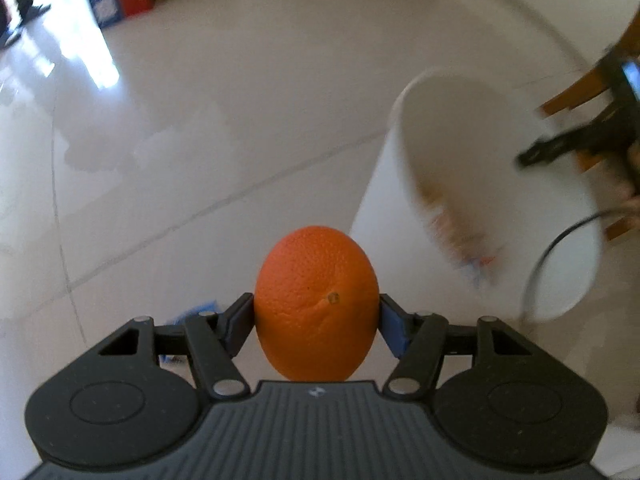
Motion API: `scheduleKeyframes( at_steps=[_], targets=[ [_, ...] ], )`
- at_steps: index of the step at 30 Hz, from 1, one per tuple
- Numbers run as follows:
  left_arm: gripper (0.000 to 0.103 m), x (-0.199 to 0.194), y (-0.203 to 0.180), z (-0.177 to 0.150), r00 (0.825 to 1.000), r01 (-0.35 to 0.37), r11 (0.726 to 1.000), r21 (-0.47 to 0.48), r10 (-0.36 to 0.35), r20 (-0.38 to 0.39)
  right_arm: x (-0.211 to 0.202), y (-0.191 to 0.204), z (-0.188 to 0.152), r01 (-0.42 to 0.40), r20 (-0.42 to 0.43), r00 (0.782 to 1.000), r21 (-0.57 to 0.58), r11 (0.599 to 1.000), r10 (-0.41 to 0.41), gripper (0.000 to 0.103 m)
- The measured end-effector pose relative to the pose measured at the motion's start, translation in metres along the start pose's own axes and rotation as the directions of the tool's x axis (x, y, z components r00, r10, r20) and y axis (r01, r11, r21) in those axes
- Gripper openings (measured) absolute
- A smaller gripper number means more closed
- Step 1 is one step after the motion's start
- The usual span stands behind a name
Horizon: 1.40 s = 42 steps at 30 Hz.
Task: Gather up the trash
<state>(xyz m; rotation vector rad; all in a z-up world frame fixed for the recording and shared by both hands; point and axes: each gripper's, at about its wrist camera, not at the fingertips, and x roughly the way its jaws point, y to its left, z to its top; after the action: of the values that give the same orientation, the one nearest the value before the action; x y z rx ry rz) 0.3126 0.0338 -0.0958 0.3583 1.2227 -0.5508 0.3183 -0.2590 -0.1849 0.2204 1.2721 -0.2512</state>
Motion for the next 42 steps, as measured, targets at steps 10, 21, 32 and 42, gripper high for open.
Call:
scheduleKeyframes(
  at_steps=[10,21,32,42],
  targets=[
    [0.065,-0.001,-0.068,0.049,0.991,0.114,0.989,0.099,-0.12,0.065,0.0,0.001,0.0,0.0,-0.002,1.0,-0.002,1.0,0.0,0.016],
    [0.084,0.003,-0.078,0.045,0.988,0.137,0.985,0.103,-0.144,0.062,-0.001,-0.002,0.002,-0.009,-0.004,1.0,0.001,1.0,0.009,0.016],
    [0.087,-0.006,-0.07,0.044,0.992,0.114,0.989,0.099,-0.119,0.051,-0.002,-0.002,0.003,-0.009,-0.004,1.0,-0.001,1.0,0.009,0.016],
    [0.089,-0.006,-0.046,0.038,0.995,0.078,0.996,0.042,-0.08,0.058,0.0,-0.001,0.002,-0.005,-0.005,1.0,-0.004,1.0,0.005,0.016]
  ],
)
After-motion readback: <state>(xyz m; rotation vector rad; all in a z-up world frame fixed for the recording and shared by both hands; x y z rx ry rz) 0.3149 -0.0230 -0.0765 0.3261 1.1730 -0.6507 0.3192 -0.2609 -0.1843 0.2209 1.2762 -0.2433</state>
